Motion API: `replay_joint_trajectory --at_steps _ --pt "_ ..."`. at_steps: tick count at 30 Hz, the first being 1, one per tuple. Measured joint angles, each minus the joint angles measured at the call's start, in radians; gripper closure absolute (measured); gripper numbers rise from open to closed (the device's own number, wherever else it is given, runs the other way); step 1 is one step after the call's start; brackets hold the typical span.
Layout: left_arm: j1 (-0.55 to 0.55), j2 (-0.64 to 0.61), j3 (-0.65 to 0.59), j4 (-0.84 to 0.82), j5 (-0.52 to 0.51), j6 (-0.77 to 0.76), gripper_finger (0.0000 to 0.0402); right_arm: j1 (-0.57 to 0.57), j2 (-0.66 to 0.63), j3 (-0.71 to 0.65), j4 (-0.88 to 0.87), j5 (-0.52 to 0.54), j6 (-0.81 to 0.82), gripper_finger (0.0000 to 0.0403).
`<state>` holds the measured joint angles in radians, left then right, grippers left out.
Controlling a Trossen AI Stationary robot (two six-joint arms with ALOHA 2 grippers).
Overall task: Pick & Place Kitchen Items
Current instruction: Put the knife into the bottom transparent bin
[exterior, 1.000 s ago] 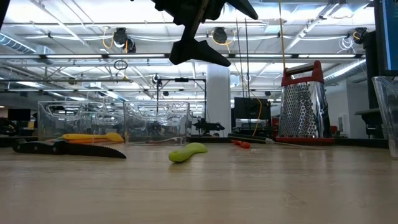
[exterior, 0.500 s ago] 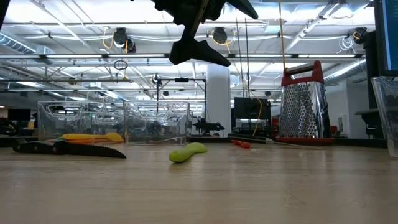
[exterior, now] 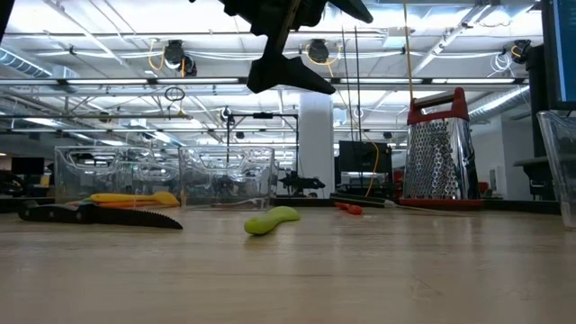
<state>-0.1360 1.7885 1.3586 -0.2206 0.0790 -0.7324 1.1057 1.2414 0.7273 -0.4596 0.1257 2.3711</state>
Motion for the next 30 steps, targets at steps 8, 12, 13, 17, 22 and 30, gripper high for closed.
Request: replay_joint_trajectory --at_steps 8,12,13,17,22,30 --pt "-0.012 0.0 0.0 -0.001 0.062 0.035 0.0016 0.0 -0.049 0.0 0.059 0.001 -0.081 0.0267" --pt "-0.024 0.0 0.0 -0.013 0.075 0.076 0.0016 0.0 -0.089 0.0 0.087 0.003 -0.135 0.0276" --pt "-0.025 0.0 0.0 -0.026 0.084 0.08 0.0016 0.0 -0.098 0.0 0.094 0.005 -0.152 0.0278" --pt "-0.025 0.0 0.0 -0.136 0.112 0.04 0.0016 0.0 -0.14 0.0 0.112 0.027 -0.224 0.0284" --pt "-0.024 0.0 0.001 -0.41 0.112 -0.028 0.0016 0.0 -0.196 0.0 0.148 0.13 -0.33 0.0287" --pt "-0.026 0.0 0.001 -0.821 0.048 -0.04 0.0016 0.0 -0.277 0.0 0.184 0.298 -0.488 0.0287"
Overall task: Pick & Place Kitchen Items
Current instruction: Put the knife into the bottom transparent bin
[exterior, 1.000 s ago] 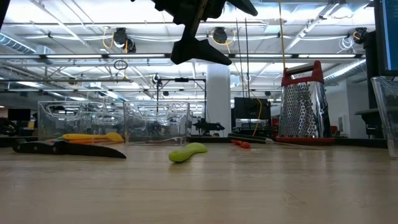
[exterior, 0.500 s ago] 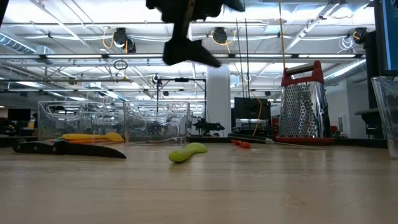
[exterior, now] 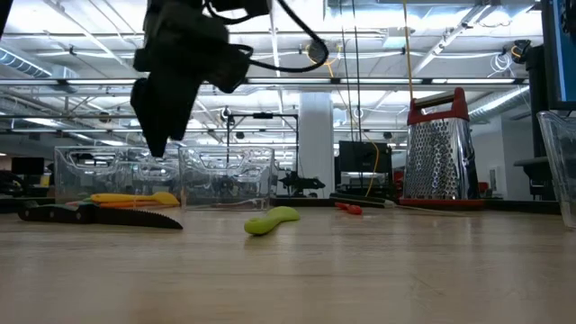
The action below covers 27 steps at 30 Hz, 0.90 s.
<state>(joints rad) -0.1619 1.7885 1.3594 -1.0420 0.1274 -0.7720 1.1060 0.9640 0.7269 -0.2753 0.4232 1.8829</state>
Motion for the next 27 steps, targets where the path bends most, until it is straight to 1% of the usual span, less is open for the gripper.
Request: replay_joint_trajectory --at_steps 3,6,9,12,16,19,23,27 --pt "-0.007 0.0 0.0 -0.085 -0.053 0.058 0.0016 0.0 -0.016 0.0 0.018 0.042 -0.046 0.0287" --pt "-0.02 0.0 0.0 -0.162 -0.139 0.133 0.0016 0.0 -0.025 0.0 0.018 0.075 -0.067 0.0287" --pt "-0.035 0.0 0.0 -0.221 -0.221 0.176 0.0016 0.0 -0.025 0.0 0.017 0.077 -0.073 0.0287" --pt "-0.051 0.0 -0.002 -0.251 -0.27 0.214 0.0016 0.0 -0.025 0.0 0.017 0.078 -0.075 0.0287" --pt "-0.075 0.0 -0.025 -0.246 -0.311 0.255 0.0016 0.0 -0.025 0.0 0.017 0.078 -0.089 0.0287" --pt "-0.096 0.0 -0.051 -0.246 -0.342 0.241 0.0016 0.0 -0.025 0.0 0.017 0.079 -0.089 0.0287" --pt "-0.12 0.0 -0.08 -0.246 -0.397 0.156 0.0016 0.0 -0.025 0.0 0.017 0.078 -0.088 0.0287" --pt "-0.145 0.0 -0.087 -0.246 -0.401 0.133 0.0016 0.0 -0.025 0.0 0.017 0.078 -0.074 0.0287"
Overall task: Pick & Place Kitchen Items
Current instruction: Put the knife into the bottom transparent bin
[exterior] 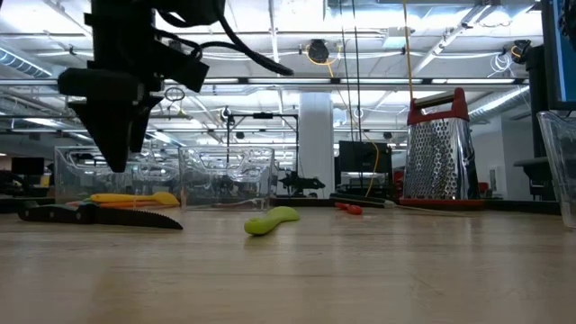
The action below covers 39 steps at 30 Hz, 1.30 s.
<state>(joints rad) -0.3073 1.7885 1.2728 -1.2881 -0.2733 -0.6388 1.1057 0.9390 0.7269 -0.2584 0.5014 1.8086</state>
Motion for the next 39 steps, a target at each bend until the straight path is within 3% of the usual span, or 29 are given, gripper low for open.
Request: replay_joint_trajectory --at_steps 10,23,31,39 --pt "-0.059 0.0 0.0 -0.006 -0.068 -0.018 0.0016 0.0 0.0 0.0 0.0 0.0 0.012 0.0287" --pt "-0.087 0.0 0.0 -0.006 -0.066 0.027 0.0016 0.0 0.0 0.0 0.0 0.0 0.012 0.0287" --pt "-0.088 0.0 -0.024 -0.005 0.07 0.148 0.0016 0.0 0.0 0.0 0.0 0.0 0.011 0.0287" --pt "-0.117 0.0 -0.119 0.007 0.093 0.136 0.0016 0.0 0.0 0.0 0.0 0.001 0.006 0.0287"
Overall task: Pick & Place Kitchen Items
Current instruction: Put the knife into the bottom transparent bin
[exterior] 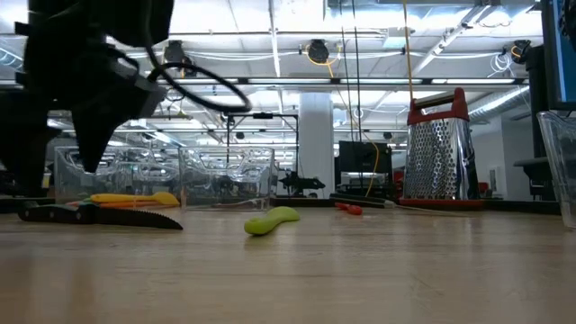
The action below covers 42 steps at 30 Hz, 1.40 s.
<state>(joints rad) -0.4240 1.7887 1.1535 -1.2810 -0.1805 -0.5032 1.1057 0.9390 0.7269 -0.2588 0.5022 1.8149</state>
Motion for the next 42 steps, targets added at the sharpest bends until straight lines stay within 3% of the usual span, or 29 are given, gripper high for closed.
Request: replay_joint_trajectory --at_steps 18,32,42 --pt "-0.01 -0.004 -0.162 0.186 0.027 0.02 0.0016 0.0 0.0 0.0 0.0 0.0 0.006 0.0287" --pt "0.115 -0.003 -0.178 0.289 0.147 0.327 0.0016 0.0 0.0 0.0 0.0 0.009 0.006 0.0287" --pt "0.198 -0.007 -0.234 0.345 0.228 0.399 0.0028 0.0 0.0 0.0 0.0 0.048 0.006 0.0287"
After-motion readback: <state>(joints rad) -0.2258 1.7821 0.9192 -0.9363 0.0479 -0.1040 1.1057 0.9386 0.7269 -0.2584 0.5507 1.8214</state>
